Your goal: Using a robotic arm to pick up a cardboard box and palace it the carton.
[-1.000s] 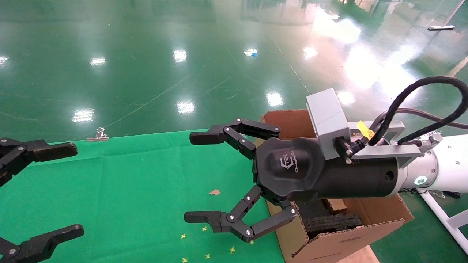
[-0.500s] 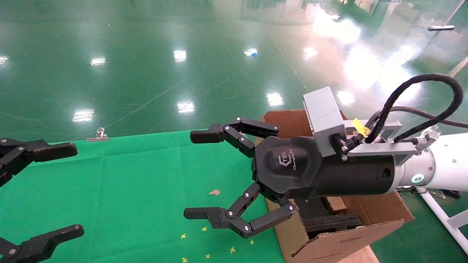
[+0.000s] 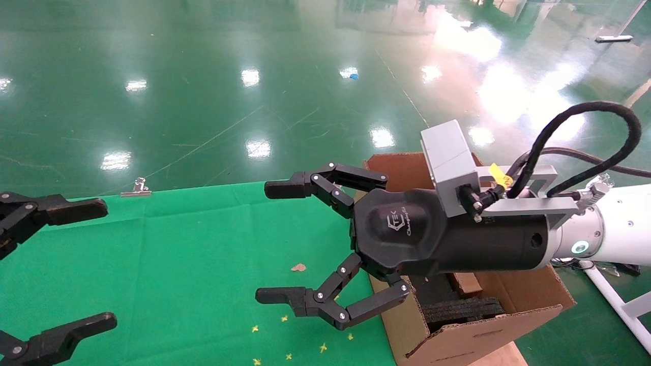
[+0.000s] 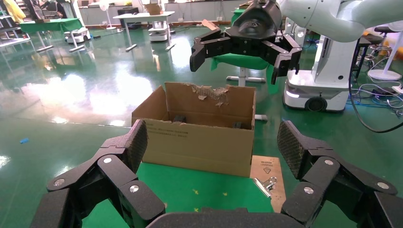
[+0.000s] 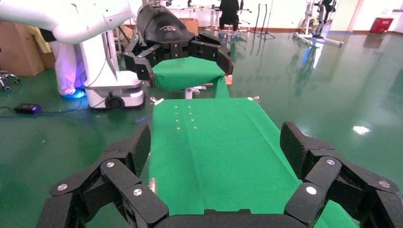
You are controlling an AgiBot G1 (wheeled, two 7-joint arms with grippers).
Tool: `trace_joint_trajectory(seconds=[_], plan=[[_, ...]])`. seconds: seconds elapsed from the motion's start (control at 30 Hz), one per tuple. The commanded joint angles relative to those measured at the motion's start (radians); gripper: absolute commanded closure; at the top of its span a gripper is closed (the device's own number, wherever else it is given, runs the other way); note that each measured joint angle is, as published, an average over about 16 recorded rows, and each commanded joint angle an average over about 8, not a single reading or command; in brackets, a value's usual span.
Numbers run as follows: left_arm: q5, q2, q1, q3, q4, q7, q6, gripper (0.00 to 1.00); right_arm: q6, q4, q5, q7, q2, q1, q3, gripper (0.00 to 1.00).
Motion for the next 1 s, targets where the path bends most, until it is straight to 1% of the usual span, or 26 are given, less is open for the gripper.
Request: trace_joint_trajectory(seconds=[0.03,1.0], plan=[[0.0,0.0,0.0,0.0,0.0,0.0,0.0,0.0,0.0,0.0,0.0,0.0,0.0,0.0,0.0,0.0],[0.0,0.0,0.0,0.0,0.0,0.0,0.0,0.0,0.001,-0.002,-0.001,0.001,0.0,0.002,-0.002,0.0]])
